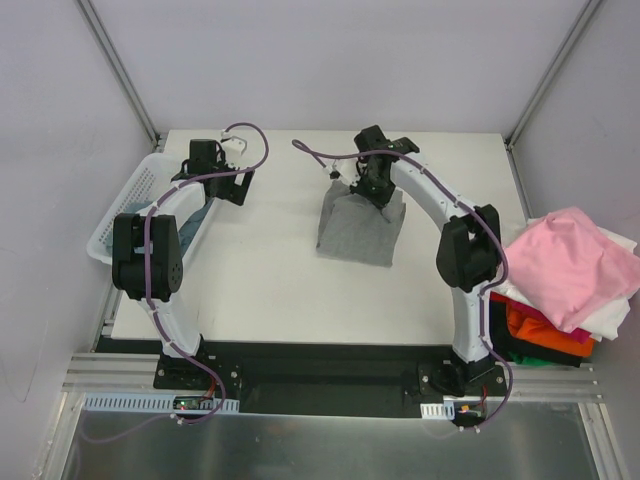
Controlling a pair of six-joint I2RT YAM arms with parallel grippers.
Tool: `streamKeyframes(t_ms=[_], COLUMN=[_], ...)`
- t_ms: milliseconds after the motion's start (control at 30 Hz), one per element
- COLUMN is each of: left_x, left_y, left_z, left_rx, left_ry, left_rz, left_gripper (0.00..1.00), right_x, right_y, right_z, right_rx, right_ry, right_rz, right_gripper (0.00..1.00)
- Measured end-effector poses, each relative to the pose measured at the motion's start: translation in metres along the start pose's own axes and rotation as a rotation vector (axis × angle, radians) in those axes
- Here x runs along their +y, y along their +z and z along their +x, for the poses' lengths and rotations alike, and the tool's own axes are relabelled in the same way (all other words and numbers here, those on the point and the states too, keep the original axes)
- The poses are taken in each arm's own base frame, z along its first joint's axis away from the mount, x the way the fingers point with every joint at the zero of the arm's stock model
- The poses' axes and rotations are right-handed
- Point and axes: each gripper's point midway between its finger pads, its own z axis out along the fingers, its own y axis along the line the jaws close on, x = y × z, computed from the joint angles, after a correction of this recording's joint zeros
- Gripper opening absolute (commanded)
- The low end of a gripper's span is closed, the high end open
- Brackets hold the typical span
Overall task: Fold and stack the t-shirts
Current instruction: Fold the long partially folded tshirt into a neat square
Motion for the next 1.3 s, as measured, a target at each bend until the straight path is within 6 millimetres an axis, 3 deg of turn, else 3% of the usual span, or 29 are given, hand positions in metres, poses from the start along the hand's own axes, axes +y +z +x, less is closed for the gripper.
streamKeyframes(t_ms=[267, 567, 700, 900, 933, 1000, 1133, 1300], left_x=[0.000, 0.001, 0.001, -0.001, -0.002, -0.002, -0.002, -0.002], left_y=[0.000, 0.000, 0.000, 0.001, 0.001, 0.001, 0.001, 0.001], left_z=[0.000, 0.000, 0.000, 0.006, 0.007, 0.008, 0.008, 0.008], left_rx=[0.000, 0.000, 0.000, 0.010, 0.012, 0.016, 0.014, 0.014], left_ry=[0.006, 0.018, 0.018, 0.017, 0.017, 0.017, 0.018, 0.018], left_rz=[0.000, 0.001, 0.001, 0.006, 0.007, 0.008, 0.008, 0.008], left_gripper=[0.99, 0.99, 0.99, 0.99, 0.99, 0.99, 0.99, 0.99], right_x=[-0.022, -0.050, -0.064, -0.077, -0.080, -0.086, -0.101, -0.120], right_y=[0.029, 0.019, 0.024, 0.053, 0.057, 0.063, 0.070, 0.075], right_z=[0.010, 0.000, 0.000, 0.001, 0.001, -0.001, -0.004, -0.008], right_rx=[0.041, 0.011, 0.015, 0.037, 0.036, 0.035, 0.035, 0.038], right_ry=[0.018, 0.004, 0.003, 0.006, 0.005, 0.005, -0.002, 0.006], right_rz=[-0.012, 0.061, 0.103, 0.152, 0.162, 0.190, 0.260, 0.356], right_gripper=[0.01, 0.01, 0.02, 0.16, 0.27, 0.38, 0.49, 0.56])
